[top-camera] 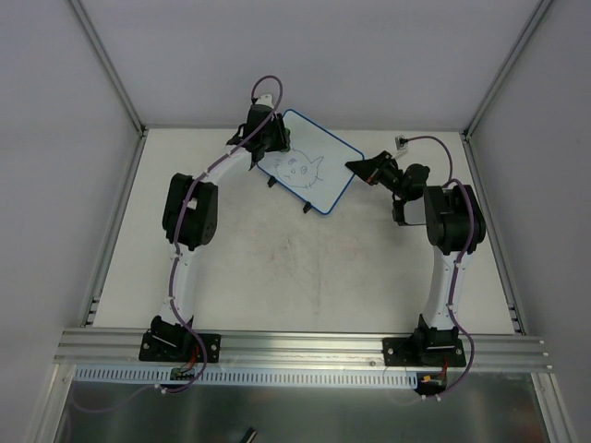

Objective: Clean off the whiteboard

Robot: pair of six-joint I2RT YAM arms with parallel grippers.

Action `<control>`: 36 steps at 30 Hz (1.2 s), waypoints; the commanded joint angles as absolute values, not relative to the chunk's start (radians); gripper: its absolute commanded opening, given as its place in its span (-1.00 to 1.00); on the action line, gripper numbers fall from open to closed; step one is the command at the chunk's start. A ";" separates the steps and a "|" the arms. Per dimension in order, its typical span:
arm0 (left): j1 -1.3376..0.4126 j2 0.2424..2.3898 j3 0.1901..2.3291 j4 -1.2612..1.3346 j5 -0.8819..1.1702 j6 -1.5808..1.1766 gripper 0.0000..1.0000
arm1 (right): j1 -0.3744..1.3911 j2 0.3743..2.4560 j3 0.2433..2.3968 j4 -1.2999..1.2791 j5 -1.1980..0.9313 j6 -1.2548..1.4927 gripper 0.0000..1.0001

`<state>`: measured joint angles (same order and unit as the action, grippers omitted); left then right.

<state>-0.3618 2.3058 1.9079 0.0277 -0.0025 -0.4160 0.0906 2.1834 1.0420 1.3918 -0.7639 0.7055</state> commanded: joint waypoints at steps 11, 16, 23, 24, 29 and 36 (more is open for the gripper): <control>-0.500 2.359 2.029 0.006 0.166 -0.264 -1.00 | 0.169 2.189 1.028 1.531 -0.943 0.647 -0.99; -0.508 2.364 2.034 0.005 0.134 -0.264 -1.00 | 0.169 2.186 1.026 1.531 -0.943 0.649 -0.99; -0.474 2.367 2.031 -0.043 0.046 -0.326 -1.00 | 0.170 2.184 1.028 1.531 -0.943 0.652 -0.99; -0.463 2.368 2.037 -0.054 0.048 -0.345 -1.00 | 0.172 2.183 1.028 1.531 -0.943 0.652 -0.99; -0.397 2.385 2.043 -0.123 0.086 -0.457 -1.00 | 0.170 2.178 1.028 1.531 -0.943 0.653 -0.99; -0.347 2.384 2.033 -0.209 0.057 -0.503 -1.00 | 0.175 2.175 1.025 1.531 -0.940 0.650 -0.99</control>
<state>-0.3485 2.3528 2.0266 -0.1055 0.0902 -0.4580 0.0925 2.1834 1.0420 1.3884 -0.7628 0.7063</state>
